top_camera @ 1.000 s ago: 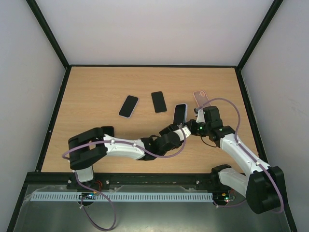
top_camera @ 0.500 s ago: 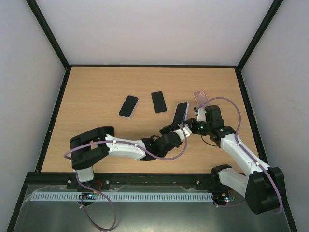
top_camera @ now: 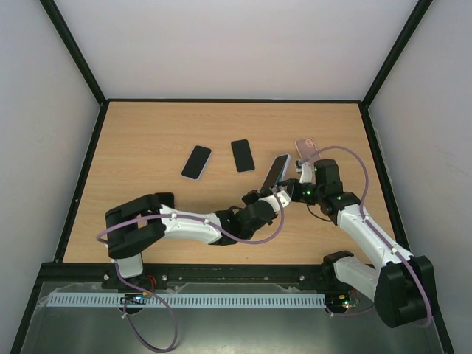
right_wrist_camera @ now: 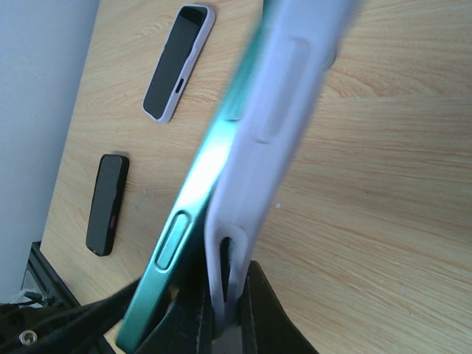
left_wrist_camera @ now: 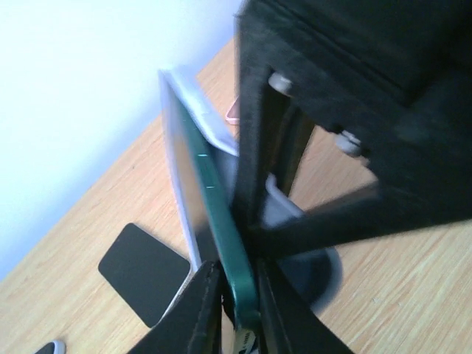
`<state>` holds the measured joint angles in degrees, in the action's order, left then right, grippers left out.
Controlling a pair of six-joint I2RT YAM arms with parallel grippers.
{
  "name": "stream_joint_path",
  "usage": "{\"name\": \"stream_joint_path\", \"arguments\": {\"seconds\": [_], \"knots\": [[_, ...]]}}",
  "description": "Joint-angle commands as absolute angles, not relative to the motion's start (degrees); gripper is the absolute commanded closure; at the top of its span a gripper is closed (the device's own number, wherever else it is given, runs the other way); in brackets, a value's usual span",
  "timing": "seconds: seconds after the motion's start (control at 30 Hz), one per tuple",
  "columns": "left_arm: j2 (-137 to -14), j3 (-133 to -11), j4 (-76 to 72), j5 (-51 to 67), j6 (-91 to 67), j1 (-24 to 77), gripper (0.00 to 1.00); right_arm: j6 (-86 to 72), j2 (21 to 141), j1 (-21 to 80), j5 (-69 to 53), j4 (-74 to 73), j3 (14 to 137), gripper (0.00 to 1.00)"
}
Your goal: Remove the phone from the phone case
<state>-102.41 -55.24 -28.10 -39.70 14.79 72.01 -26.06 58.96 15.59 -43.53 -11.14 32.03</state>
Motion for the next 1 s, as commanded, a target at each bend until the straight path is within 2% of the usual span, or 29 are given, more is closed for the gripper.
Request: {"name": "stream_joint_path", "arguments": {"seconds": [0.0,0.1,0.33,0.97], "knots": [[-103.1,-56.3,-30.8,-52.1,14.1,67.5,0.93,-23.6,56.7,16.5,-51.3,-16.4,31.9,0.98],[-101.4,-55.8,-32.1,-53.1,13.5,67.1,0.97,-23.1,57.1,16.5,-48.9,-16.7,32.0,0.98],[-94.0,-55.1,-29.6,-51.0,8.0,65.2,0.97,-21.5,58.4,16.5,-35.8,-17.4,32.9,0.98],[-77.4,-48.7,-18.4,-43.3,-5.4,63.8,0.97,-18.3,57.3,16.5,-10.3,-15.6,35.3,0.98]]}}
